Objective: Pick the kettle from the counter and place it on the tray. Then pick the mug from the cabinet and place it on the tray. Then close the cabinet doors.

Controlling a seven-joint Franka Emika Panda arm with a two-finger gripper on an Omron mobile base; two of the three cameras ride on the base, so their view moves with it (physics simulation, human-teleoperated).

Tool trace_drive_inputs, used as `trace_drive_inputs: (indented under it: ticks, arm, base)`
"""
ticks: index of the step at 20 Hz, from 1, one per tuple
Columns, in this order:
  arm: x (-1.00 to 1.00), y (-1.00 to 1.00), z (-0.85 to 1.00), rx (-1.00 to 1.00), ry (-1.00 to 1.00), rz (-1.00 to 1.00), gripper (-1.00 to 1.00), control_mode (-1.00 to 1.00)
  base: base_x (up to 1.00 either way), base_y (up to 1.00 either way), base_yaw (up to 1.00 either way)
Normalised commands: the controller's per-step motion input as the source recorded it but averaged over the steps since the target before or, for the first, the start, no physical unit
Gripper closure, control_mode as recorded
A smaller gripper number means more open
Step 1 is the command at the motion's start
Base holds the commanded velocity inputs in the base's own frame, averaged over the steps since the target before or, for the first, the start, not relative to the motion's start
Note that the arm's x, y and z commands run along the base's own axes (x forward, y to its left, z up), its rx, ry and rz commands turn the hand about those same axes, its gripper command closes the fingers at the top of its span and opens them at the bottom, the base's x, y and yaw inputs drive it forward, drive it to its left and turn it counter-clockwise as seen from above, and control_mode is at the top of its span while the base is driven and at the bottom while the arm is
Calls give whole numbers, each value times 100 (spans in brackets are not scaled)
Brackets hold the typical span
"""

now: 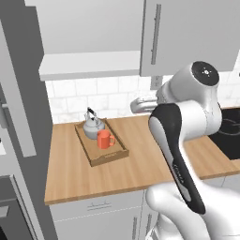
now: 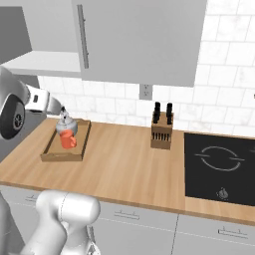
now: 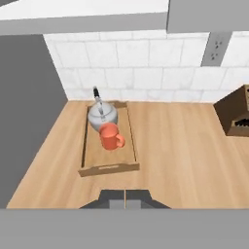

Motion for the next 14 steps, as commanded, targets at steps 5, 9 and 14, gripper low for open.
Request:
trace_drive_inputs:
  ticks: [5, 9, 14]
  arm:
    - [-14, 26, -29, -24, 0, 8, 100, -100]
    - [-21, 17, -32, -21, 0, 9, 100, -100]
    - [-28, 5, -38, -19, -6, 10, 100, -100]
  base:
    - [0, 0, 0]
    - [0, 0, 0]
    - [0, 0, 0]
